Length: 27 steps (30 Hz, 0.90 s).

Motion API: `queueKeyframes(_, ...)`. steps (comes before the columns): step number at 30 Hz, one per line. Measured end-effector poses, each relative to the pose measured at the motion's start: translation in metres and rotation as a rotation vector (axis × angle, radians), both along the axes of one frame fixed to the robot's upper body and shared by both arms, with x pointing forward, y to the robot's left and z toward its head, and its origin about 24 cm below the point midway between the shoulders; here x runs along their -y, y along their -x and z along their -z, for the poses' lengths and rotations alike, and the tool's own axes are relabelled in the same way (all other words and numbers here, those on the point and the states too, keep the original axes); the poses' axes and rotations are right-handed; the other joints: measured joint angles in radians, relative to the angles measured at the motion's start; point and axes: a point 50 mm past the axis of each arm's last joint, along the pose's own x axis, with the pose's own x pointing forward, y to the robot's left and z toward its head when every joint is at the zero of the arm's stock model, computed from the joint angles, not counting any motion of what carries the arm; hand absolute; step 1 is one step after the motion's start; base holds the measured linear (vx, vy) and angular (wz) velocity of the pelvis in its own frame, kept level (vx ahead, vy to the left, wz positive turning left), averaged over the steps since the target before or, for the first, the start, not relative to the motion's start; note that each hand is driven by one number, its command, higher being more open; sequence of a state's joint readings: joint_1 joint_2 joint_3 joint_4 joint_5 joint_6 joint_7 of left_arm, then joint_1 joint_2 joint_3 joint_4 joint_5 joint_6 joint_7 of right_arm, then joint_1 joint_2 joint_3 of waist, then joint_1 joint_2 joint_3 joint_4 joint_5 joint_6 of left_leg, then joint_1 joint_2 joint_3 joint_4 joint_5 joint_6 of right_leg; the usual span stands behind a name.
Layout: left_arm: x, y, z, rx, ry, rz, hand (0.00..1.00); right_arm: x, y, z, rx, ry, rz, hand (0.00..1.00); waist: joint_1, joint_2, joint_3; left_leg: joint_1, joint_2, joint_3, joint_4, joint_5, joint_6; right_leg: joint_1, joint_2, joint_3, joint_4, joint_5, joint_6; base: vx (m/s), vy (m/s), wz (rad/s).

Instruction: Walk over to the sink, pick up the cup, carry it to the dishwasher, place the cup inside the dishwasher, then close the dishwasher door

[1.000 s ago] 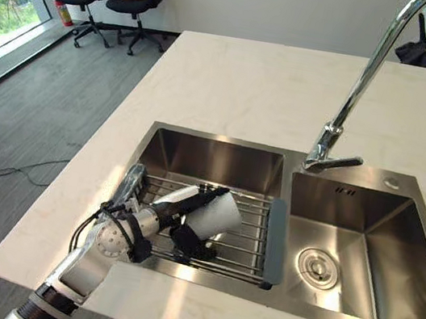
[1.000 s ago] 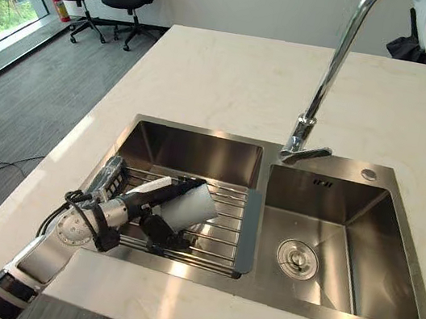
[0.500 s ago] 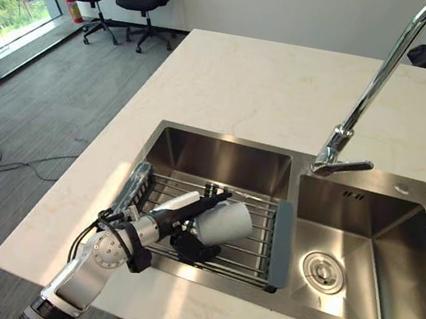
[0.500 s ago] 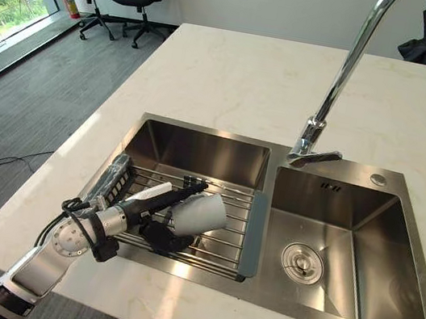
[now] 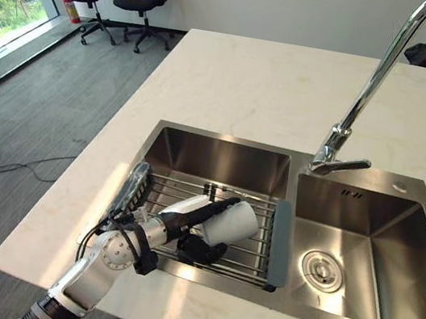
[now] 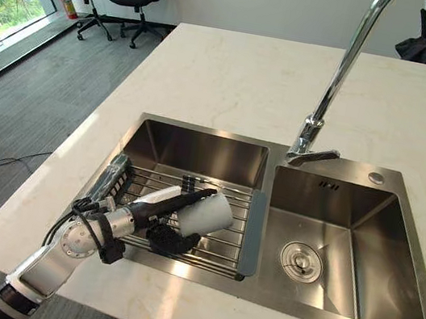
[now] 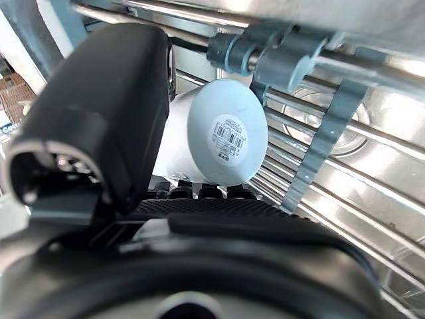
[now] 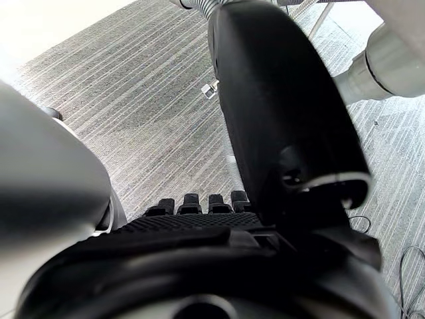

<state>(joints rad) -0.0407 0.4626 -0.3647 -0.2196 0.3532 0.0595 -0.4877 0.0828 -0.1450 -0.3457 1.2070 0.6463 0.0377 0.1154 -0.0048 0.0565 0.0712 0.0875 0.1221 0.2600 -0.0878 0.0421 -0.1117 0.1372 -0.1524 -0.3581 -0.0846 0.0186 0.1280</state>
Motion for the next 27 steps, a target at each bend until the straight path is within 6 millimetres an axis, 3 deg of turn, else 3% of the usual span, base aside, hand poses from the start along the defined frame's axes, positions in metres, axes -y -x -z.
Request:
queueKeyframes(6,0.003,-0.014,-0.001,-0.027,-0.054,0.029,1.0,0.0,0.0,0.0,0.0,0.0,0.0,1.0,-0.014,0.001,-0.001,0.002,0.002,0.028,0.0,-0.005,0.0,-0.014,0.001,0.027,0.0,0.001,-0.001,0.0,0.0,-0.11)
queueKeyframes(9,0.002,-0.021,0.003,-0.026,-0.117,0.031,1.0,0.0,0.001,0.0,-0.002,0.0,-0.001,1.0,-0.037,0.001,-0.001,0.005,0.002,0.035,0.0,-0.008,0.0,-0.016,0.001,0.032,0.0,0.001,-0.001,0.0,-0.007,-0.09)
queueKeyframes(19,-0.007,-0.032,0.006,-0.03,-0.198,0.061,1.0,0.003,0.004,0.0,0.011,-0.005,0.029,1.0,-0.041,0.003,-0.003,0.026,0.003,0.066,0.0,-0.014,-0.001,-0.015,0.0,0.064,-0.004,0.009,-0.001,-0.03,-0.002,-0.09)
queueKeyframes(20,-0.008,-0.033,0.006,-0.032,-0.201,0.062,0.0,0.003,0.004,0.0,0.011,-0.005,0.031,1.0,-0.041,0.003,-0.003,0.026,0.003,0.067,0.0,-0.014,-0.001,-0.016,0.0,0.065,-0.005,0.01,0.0,-0.05,-0.004,-0.08)
queueKeyframes(27,-0.011,-0.046,0.004,-0.005,-0.23,0.049,0.0,0.003,0.006,0.0,0.005,-0.003,0.028,1.0,-0.055,0.004,-0.004,0.027,0.004,0.079,0.0,-0.015,-0.002,-0.024,0.001,0.077,-0.005,0.011,0.0,-0.02,-0.009,-0.05)
